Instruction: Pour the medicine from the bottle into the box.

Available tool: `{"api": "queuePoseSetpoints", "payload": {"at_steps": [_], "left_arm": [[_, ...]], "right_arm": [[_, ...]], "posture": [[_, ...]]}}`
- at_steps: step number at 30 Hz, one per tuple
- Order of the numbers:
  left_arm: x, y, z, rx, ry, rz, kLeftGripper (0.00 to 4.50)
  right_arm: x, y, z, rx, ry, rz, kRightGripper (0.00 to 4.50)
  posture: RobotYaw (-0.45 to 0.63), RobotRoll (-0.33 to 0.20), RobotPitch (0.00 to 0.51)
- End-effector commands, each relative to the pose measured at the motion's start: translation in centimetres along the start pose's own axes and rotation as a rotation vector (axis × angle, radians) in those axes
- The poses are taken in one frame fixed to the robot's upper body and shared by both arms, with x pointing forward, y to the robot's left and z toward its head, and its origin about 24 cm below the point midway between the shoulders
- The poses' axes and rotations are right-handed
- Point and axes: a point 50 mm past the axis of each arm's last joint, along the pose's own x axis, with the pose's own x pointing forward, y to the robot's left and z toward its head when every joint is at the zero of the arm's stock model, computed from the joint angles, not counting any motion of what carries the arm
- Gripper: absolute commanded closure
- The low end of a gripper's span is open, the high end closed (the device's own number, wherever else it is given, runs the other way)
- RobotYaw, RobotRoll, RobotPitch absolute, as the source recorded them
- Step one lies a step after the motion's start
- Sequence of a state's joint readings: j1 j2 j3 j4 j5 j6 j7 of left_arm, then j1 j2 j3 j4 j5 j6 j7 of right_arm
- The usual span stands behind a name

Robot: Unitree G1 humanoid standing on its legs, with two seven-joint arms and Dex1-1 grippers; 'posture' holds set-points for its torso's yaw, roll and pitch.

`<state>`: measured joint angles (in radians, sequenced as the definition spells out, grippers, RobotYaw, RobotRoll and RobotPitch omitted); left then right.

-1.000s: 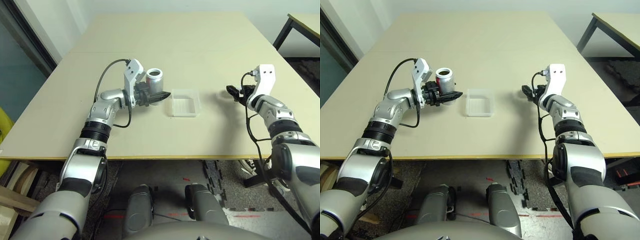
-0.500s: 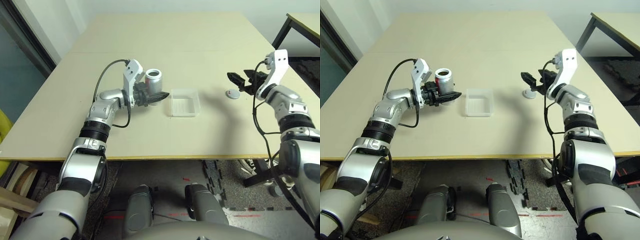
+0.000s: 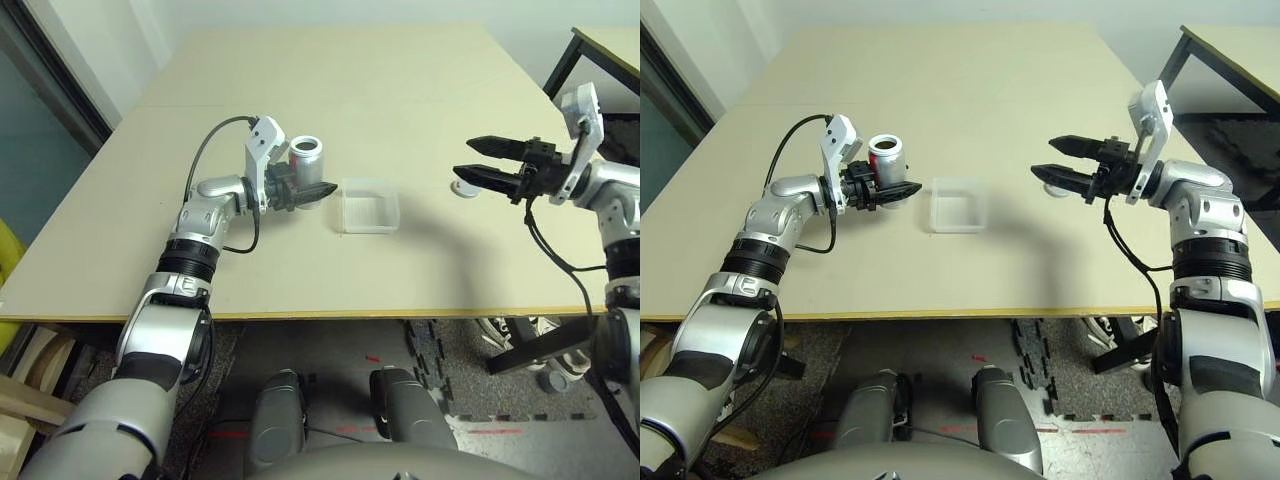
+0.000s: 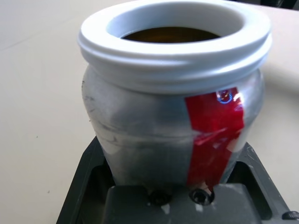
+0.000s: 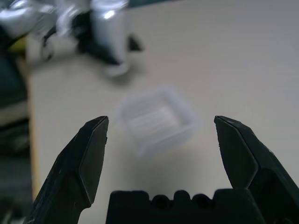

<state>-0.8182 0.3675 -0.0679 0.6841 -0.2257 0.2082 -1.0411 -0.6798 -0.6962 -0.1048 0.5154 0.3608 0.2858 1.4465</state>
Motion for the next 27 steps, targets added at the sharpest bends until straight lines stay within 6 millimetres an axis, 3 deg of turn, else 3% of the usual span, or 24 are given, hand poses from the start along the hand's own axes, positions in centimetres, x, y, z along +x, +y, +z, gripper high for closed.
{"api": "queuePoseSetpoints", "payload": {"at_steps": [1, 12, 17, 18, 23, 27], "left_arm": [[0.1, 0.3, 0.5, 0.033, 0.018, 0.002, 1.7], [0.2, 0.8, 1.3, 0.099, 0.074, 0.021, 1.7], [0.8, 1.7, 1.1, 0.351, 0.28, 0.106, 1.7], [1.0, 1.9, 1.2, 0.418, 0.324, 0.14, 1.7], [3.6, 2.3, 3.7, 1.237, 0.557, 0.273, 1.7], [6.6, 1.1, 6.3, 1.56, 0.515, 0.275, 1.7]], "right_arm": [[0.5, 0.4, -0.5, -0.016, 0.06, 0.02, 0.0], [1.8, 0.8, -1.7, -0.011, 0.101, 0.014, 0.0], [2.1, 0.9, -2.0, -0.008, 0.105, 0.012, 0.0], [2.2, 0.9, -2.1, -0.006, 0.105, 0.011, 0.0], [2.6, 1.1, -2.3, 0.007, 0.09, 0.007, 0.0], [2.9, 1.1, -2.2, 0.019, 0.073, 0.005, 0.0]], "posture": [[-0.15, 0.0, 0.06], [-0.15, 0.0, 0.056], [-0.15, 0.0, 0.052], [-0.15, 0.0, 0.05], [-0.14, 0.0, 0.044], [-0.14, 0.0, 0.044]]}}
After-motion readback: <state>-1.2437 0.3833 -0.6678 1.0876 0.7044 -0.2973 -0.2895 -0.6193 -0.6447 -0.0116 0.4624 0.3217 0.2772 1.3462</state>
